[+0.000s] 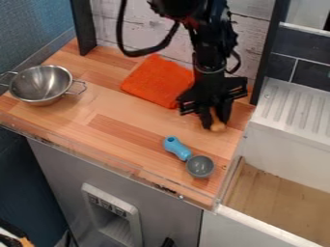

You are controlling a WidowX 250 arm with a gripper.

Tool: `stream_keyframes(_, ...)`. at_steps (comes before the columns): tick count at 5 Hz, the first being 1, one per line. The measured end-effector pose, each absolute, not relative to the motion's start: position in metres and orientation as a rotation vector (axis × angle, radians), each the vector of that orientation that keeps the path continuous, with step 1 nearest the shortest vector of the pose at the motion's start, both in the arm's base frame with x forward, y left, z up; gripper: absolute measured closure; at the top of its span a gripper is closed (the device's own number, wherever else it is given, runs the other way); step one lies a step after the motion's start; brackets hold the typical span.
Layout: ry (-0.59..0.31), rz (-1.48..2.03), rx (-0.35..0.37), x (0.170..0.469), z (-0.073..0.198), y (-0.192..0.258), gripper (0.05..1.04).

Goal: Move the drumstick to the top right corner of the table

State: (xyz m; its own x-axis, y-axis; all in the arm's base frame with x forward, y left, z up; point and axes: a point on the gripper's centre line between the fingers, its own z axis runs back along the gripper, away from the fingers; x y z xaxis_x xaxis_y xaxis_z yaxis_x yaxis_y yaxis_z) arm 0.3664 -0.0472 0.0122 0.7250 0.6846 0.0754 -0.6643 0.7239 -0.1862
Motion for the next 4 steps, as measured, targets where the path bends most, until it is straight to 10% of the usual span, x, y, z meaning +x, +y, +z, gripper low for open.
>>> stream_keyframes(1,-0.152,0.745,-0.167,0.3775,0.0127,-0.0500,0.702)
stream_keyframes(3,-0.153,0.796,-0.138,0.3805,0.0122,-0.0471,0.119)
stream_keyframes(4,-0.140,0.802,-0.147,0.3792,0.0126,-0.0484,0.076)
